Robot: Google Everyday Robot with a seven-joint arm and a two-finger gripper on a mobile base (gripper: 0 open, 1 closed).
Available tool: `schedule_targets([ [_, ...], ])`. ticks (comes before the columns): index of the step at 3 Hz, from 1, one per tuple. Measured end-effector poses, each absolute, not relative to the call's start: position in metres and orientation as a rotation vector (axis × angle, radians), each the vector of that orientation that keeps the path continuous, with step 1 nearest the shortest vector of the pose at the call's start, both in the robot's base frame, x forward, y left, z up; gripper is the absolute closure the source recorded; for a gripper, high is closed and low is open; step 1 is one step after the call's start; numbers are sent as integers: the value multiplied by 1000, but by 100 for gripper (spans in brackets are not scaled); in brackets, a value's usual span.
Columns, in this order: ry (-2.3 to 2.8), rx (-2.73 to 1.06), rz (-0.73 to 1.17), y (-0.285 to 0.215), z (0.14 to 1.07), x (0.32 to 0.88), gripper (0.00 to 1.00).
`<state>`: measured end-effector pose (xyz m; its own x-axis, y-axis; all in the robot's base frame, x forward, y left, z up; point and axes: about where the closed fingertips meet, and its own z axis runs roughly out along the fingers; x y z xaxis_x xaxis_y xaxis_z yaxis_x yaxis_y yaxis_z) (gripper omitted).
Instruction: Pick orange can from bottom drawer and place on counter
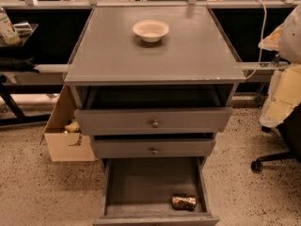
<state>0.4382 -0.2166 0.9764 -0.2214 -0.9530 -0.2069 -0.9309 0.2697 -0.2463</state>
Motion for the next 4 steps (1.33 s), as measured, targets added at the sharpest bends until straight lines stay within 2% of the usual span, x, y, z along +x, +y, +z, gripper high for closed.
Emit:
schedule_targets([
  [2,2187,-1772,-145,-213,950,446,0],
  [4,2113,-1833,-59,-200,858,464,0],
])
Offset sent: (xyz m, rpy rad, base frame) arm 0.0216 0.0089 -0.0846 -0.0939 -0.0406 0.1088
